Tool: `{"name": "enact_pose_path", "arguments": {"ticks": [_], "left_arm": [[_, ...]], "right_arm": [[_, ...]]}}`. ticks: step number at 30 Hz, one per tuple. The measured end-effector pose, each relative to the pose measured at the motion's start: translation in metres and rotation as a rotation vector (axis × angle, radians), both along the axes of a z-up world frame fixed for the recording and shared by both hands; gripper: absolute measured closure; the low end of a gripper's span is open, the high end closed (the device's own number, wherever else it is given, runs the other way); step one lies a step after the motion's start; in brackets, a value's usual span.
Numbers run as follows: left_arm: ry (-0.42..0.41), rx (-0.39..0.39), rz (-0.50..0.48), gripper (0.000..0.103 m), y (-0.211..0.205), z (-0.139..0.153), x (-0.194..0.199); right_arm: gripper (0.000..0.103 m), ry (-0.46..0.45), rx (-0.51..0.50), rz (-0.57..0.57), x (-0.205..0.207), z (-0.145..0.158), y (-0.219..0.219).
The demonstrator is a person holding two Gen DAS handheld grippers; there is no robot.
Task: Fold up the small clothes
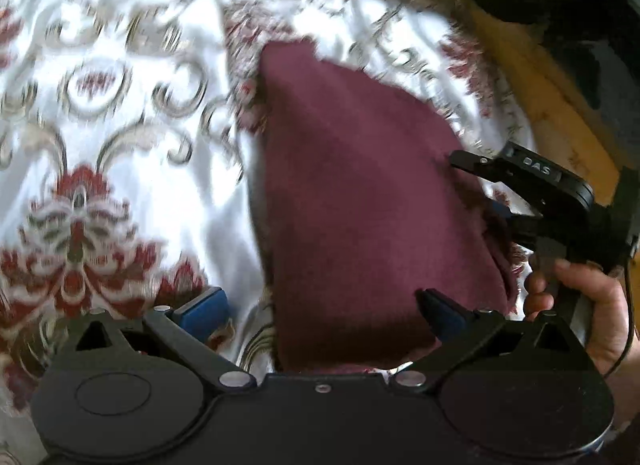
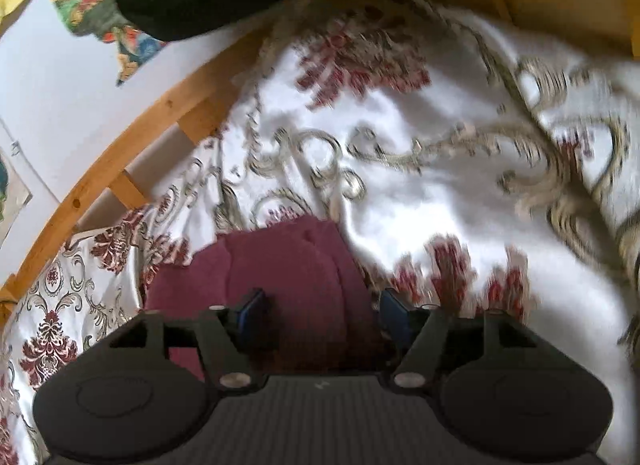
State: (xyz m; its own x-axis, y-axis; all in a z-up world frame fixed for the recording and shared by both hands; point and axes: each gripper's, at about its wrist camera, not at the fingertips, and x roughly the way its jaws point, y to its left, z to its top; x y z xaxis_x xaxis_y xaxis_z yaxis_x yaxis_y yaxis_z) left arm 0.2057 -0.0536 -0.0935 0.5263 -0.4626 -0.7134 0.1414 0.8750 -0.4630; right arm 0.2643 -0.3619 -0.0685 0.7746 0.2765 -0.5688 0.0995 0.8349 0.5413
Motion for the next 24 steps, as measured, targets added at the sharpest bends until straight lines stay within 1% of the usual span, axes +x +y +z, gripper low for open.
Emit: {"name": "enact_pose_path", "arguments": {"ticks": [2,7,10,11,12,14,15,18,20,22,24], "left_arm": [[0.005,-0.014,0.007,0.001,0.002,-0.001,0.001],[-0.001,0.002,0.002,0.0,-0.001,-0.002,0.0],[0.004,-0.005,0.005,0.0,0.0,-0.004,0.001],[0.005,-0.006,0.005,0.0,0.0,-0.004,0.002],[0.007,-0.006,0.005,0.0,0.0,-0.004,0.002],[0.01,-0.004,0.005,0.0,0.0,-0.004,0.003],[0.011,-0.002,0.006,0.0,-0.001,-0.004,0.004],[0.012,0.003,0.007,0.0,-0.002,-0.002,0.004],[0.013,-0.01,0.011,0.001,-0.001,0.0,0.006],[-0.02,-0.049,0.012,0.001,0.002,0.002,0.012],[-0.094,-0.089,0.016,0.001,0.006,0.004,0.019]], "right_arm": [[0.034,0.011,-0.006,0.005,0.003,-0.005,0.001],[0.033,-0.006,-0.04,0.044,0.011,-0.008,0.006],[0.033,-0.01,-0.056,0.055,0.013,-0.009,0.009],[0.036,-0.007,-0.061,0.059,0.012,-0.008,0.01],[0.043,-0.005,-0.063,0.065,0.012,-0.008,0.011],[0.05,-0.004,-0.054,0.074,0.012,-0.008,0.012],[0.052,-0.004,-0.051,0.073,0.011,-0.008,0.012],[0.052,-0.004,-0.06,0.071,0.01,-0.007,0.014],[0.052,-0.001,-0.055,0.068,0.01,-0.008,0.014],[0.051,0.004,-0.049,0.061,0.01,-0.008,0.014],[0.051,0.007,-0.051,0.057,0.01,-0.008,0.015]]}}
